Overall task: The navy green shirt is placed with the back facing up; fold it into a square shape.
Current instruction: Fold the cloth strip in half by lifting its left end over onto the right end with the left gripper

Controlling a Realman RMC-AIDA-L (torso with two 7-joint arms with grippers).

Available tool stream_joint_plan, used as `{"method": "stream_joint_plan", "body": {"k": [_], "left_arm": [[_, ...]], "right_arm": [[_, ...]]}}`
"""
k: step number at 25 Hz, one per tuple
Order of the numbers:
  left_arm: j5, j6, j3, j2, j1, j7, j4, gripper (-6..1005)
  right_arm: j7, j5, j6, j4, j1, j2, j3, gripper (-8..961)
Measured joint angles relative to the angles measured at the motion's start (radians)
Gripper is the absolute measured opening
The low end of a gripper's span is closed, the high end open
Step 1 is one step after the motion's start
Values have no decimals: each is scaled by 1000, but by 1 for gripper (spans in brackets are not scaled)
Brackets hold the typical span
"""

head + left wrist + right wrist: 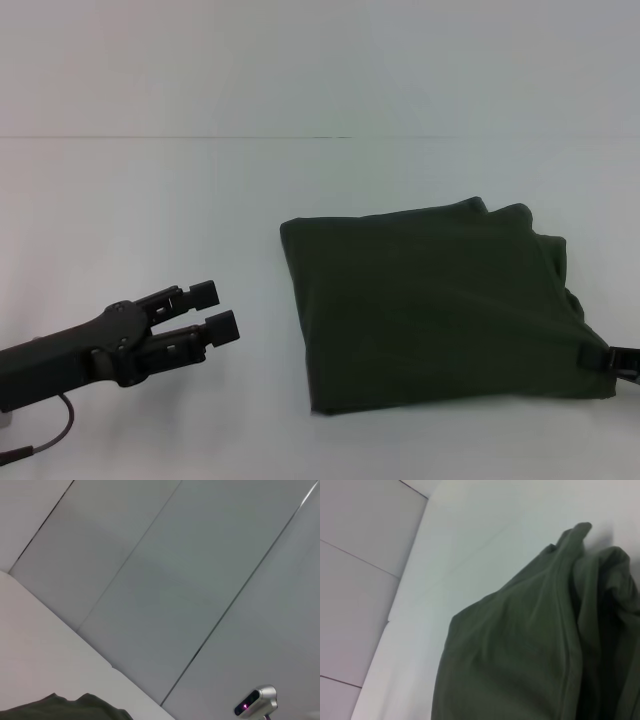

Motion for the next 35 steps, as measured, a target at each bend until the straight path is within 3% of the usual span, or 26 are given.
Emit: {"method": "stream_joint_plan", "body": {"k": [10, 16, 20, 21, 22, 23, 27, 29, 30, 31, 35], "left_arm": [[1, 0, 1, 0, 1, -9, 0, 909], [-2, -10, -3, -1, 1, -49, -2, 909], [-5, -69, -3, -8, -12, -146, -2, 909], [-4, -94, 0, -10, -21, -182, -2, 909], [-1, -115, 5, -11, -29, -220, -2, 909], [0, -132, 10, -11, -37, -250, -2, 909], [1, -163, 18, -12, -72, -325, -11, 909], [1, -194, 18, -12, -89, -375, -16, 909], [1, -208, 18, -12, -94, -391, -21, 909], [2, -235, 19, -13, -103, -420, -30, 909], [2, -287, 20, -16, -127, -447, -66, 909]], "right_arm": [[-34, -1, -47, 4, -8, -8, -2, 14], [-175, 2, -98, -1, -27, -20, 27, 229], [-362, 6, -202, -20, -66, -24, 162, 423], [-362, 6, -202, -20, -66, -24, 162, 547], [-459, 7, -259, -38, -81, -15, 229, 671], [-459, 7, -259, -38, -81, -15, 229, 690], [-664, 8, -349, -79, -92, 22, 320, 766], [-752, -6, -357, -80, -86, 42, 307, 804], [-823, -31, -343, -78, -78, 63, 282, 823], [-823, -31, -343, -78, -78, 63, 282, 842], [-944, -89, -238, -71, -76, 110, 255, 903]]}}
